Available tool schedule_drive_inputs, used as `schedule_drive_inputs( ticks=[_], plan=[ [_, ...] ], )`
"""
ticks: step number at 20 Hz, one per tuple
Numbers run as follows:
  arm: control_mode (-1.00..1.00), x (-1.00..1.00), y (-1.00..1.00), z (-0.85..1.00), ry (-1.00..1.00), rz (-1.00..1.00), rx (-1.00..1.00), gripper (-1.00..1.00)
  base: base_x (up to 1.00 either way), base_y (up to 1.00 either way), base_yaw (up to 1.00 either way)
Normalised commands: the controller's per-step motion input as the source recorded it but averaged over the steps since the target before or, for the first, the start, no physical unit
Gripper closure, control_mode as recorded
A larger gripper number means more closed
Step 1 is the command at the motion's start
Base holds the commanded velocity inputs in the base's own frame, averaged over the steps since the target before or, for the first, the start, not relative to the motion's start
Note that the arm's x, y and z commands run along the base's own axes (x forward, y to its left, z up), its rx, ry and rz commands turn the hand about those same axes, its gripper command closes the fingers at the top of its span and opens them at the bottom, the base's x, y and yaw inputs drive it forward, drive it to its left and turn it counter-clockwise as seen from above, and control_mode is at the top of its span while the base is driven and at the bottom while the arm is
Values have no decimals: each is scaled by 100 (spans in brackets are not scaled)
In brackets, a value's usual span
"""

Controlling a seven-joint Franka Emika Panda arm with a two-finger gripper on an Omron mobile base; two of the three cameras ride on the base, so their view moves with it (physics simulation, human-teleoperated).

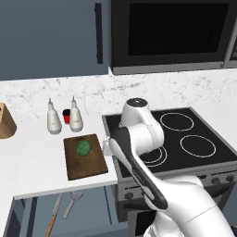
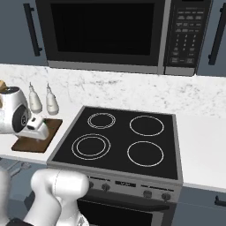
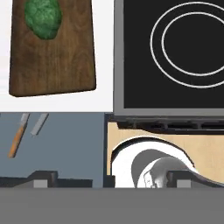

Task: Place the appropriate cutting tool for cutting the broccoli skin on the cutting board.

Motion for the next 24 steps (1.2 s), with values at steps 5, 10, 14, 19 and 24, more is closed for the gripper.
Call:
schedule_drive_inputs(
  ticks=[5, 10, 14, 19, 24],
  plan=[
    [-100, -13, 86, -55, 4, -4, 0, -100, 0, 0, 0],
    [-100, -23, 57, -64, 3, 0, 0, -100, 0, 0, 0],
    [-100, -4, 41, -77, 7, -1, 1, -100, 0, 0, 0],
    [-100, 0, 25, -70, 7, 0, 1, -100, 0, 0, 0],
    [-100, -7, 36, -65, 9, 0, 1, -100, 0, 0, 0]
  ],
)
